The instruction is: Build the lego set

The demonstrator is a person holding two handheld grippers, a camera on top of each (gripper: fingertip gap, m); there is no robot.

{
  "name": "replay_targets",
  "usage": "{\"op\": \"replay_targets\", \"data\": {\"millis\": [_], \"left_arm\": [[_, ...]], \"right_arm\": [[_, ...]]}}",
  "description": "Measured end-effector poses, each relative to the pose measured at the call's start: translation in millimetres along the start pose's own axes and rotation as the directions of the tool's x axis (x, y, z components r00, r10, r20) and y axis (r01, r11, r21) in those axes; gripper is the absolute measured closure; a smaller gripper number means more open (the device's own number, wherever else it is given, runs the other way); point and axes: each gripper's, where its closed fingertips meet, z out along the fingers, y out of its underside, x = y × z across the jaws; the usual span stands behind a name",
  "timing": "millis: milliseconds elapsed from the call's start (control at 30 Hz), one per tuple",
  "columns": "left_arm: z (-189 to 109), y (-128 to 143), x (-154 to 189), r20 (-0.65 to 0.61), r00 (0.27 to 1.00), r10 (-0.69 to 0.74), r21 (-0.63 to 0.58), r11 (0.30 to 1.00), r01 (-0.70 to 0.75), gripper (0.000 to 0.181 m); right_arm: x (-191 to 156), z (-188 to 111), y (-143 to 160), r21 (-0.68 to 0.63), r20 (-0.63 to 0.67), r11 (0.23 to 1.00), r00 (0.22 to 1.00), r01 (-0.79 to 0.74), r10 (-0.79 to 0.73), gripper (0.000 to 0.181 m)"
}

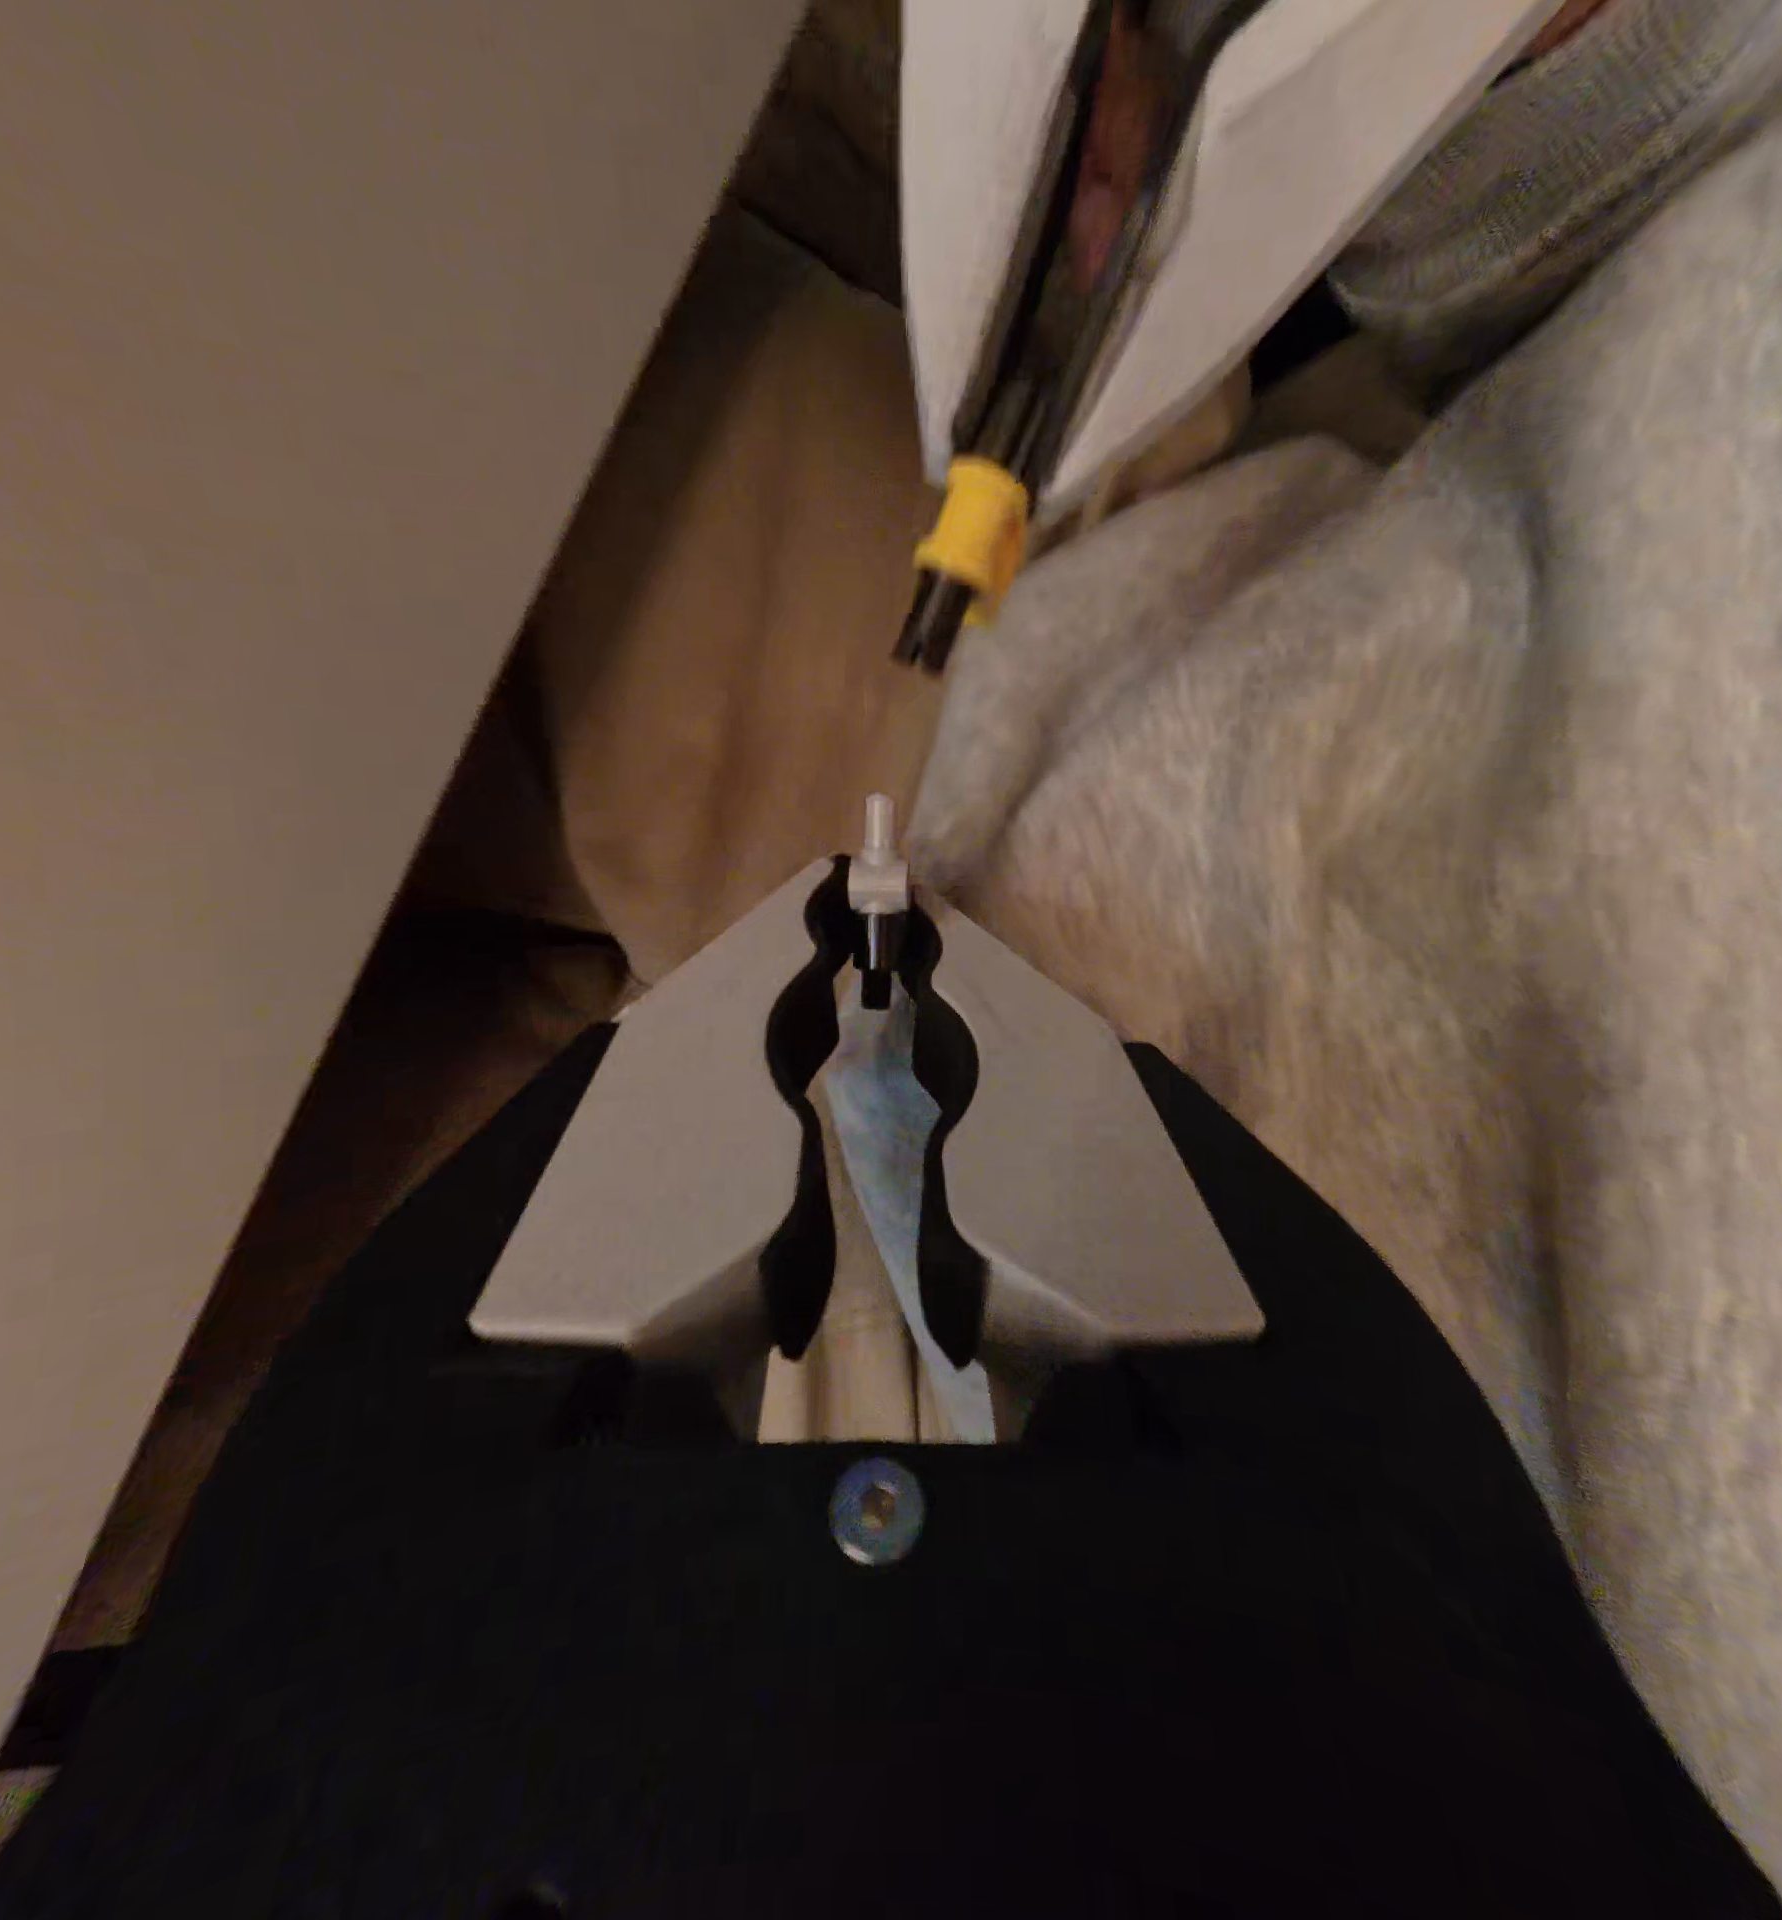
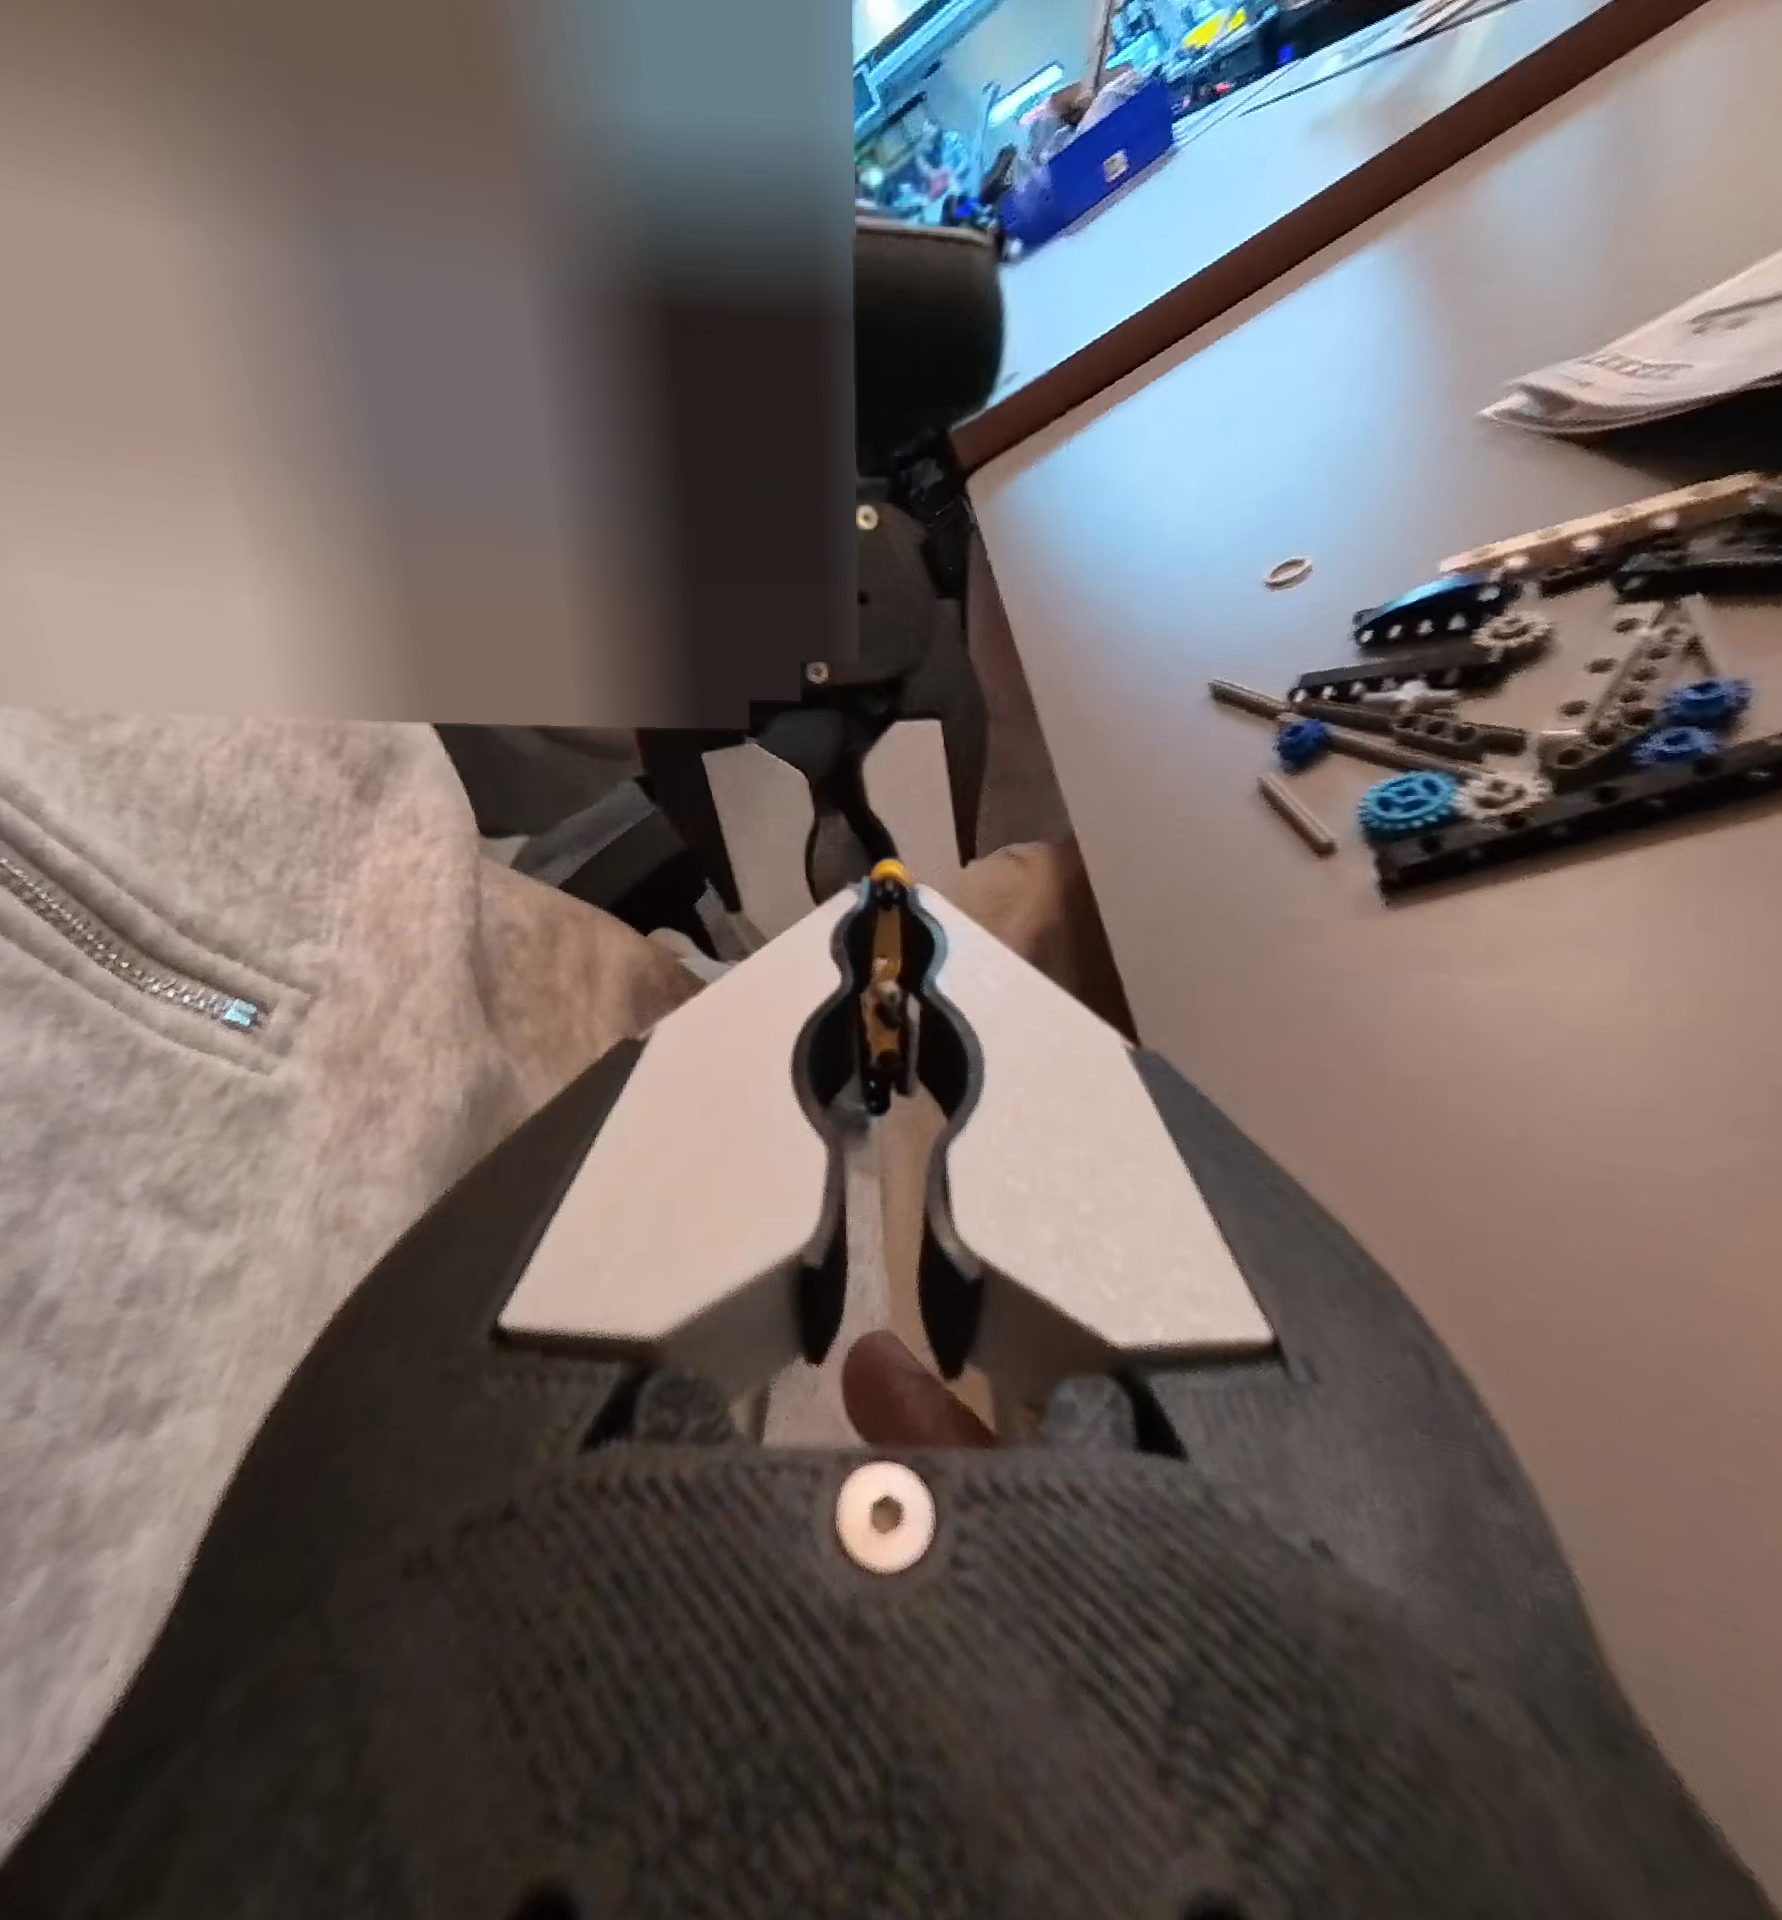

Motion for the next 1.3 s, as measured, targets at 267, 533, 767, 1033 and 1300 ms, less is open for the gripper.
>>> {"op": "replay_targets", "data": {"millis": [267,533,767,1033,1300], "left_arm": [[-0.9,-3.7,3.6,-0.002,1.000,0.029,-0.008,1.000,-0.029,0.174],[-3.2,6.8,4.7,0.009,1.000,0.019,-0.022,1.000,-0.019,0.175],[3.2,7.1,10.9,-0.015,0.999,0.032,-0.037,0.999,-0.033,0.175],[-1.1,-2.1,17.1,-0.150,0.986,-0.069,0.072,0.994,0.080,0.175],[-1.5,-2.6,22.3,-0.242,0.966,-0.092,0.084,0.990,0.116,0.174]], "right_arm": [[-10.1,17.9,31.3,-0.202,-0.017,0.962,0.981,0.185,-0.192,0.179],[-10.6,18.3,35.8,-0.228,-0.010,0.970,0.996,0.081,-0.085,0.180],[-10.8,14.6,-4.9,-0.030,0.011,1.000,1.000,-0.005,0.005,0.180],[-7.6,25.7,12.7,0.025,-0.026,0.998,0.998,-0.056,0.057,0.180],[-9.3,31.7,23.9,-0.011,-0.015,0.997,0.997,-0.073,0.073,0.179]]}}
